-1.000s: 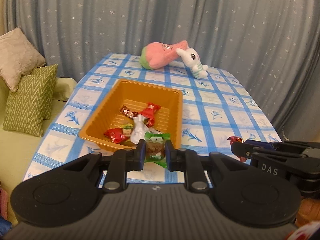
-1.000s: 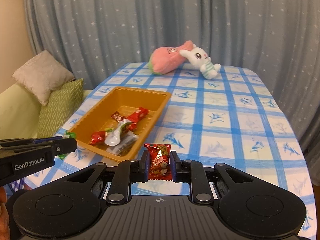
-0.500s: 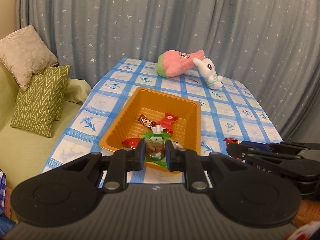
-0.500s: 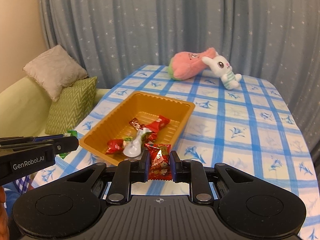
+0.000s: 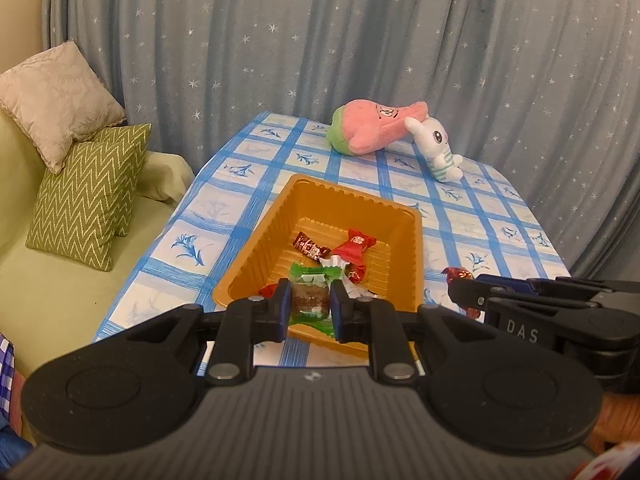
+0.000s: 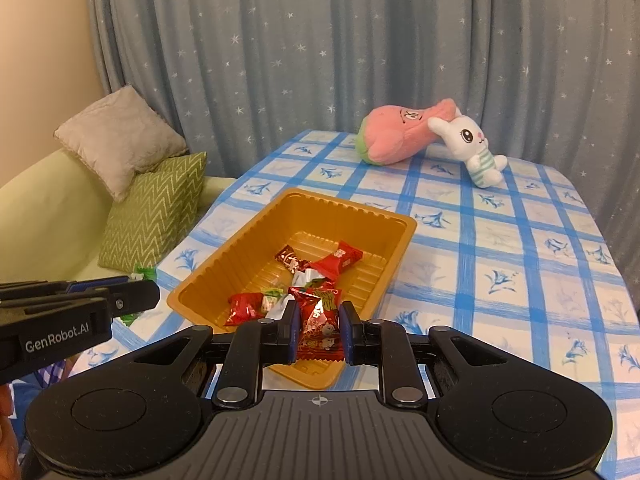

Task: Organize snacks
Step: 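Lower both candies into the tray with the left and right tools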

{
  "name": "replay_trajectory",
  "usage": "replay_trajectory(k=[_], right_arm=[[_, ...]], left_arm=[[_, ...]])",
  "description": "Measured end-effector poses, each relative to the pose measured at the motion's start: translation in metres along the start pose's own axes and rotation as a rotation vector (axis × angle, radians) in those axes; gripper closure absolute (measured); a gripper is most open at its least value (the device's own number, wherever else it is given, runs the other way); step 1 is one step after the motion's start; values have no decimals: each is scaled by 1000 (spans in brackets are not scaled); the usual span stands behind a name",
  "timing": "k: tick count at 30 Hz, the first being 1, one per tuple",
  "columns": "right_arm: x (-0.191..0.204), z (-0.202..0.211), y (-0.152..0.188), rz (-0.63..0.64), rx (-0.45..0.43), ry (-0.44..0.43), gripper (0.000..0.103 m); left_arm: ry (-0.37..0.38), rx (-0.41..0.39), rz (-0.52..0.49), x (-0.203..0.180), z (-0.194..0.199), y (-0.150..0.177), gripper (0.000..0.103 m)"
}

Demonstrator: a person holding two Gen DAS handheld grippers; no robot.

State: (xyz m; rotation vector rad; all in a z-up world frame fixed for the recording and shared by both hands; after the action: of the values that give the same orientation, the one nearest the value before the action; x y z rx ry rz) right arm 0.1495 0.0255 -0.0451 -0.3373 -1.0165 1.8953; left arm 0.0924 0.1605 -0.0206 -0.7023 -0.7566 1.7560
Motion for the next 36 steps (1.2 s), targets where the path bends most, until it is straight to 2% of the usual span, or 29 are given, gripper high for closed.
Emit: replay_trajectory(k=[36], right_arm=[[-26,-96,-33,-5,59,-2,82]], left_arm=[[21,77,-13,7,-110,-24,85]])
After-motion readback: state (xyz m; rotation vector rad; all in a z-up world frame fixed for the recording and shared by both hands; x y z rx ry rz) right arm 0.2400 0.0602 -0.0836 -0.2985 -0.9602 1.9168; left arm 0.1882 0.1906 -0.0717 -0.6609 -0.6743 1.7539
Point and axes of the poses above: each gripper's, at about its wrist camera, not at the fingertips, and z roughly against the way its jaws point, x to its left, y to its underside, the point moved 4 cm from there along -z, roughly the way its jaws point, and after that the axes turned 3 degrees about -z, right-handed, at the moved point
